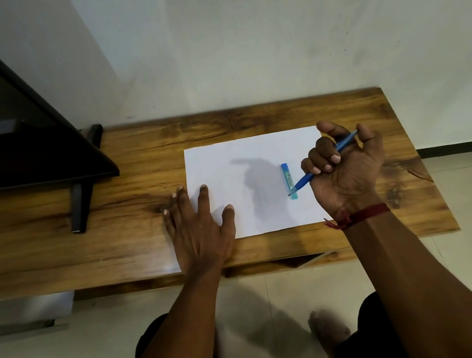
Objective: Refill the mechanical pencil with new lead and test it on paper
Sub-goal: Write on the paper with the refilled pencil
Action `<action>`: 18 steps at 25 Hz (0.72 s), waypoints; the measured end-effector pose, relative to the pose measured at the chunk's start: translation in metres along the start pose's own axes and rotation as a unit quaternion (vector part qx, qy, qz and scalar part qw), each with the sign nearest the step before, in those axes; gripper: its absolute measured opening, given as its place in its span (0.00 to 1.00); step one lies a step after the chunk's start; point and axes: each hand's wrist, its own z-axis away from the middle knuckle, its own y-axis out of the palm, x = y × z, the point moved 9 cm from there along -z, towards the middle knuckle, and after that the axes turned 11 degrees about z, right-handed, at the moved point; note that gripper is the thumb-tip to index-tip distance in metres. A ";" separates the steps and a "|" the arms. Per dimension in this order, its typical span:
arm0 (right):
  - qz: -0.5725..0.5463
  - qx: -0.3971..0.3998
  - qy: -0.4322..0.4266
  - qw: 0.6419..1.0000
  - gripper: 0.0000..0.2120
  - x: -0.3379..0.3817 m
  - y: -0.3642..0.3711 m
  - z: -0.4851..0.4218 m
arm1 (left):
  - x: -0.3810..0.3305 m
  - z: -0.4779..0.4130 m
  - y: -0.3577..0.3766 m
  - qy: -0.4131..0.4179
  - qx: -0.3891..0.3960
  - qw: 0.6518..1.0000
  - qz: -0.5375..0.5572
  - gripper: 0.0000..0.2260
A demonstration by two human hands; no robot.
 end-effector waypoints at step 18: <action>0.021 0.001 0.007 1.000 0.22 -0.011 0.027 -0.003 | -0.001 -0.001 -0.011 -0.003 -0.009 1.000 -0.012 0.29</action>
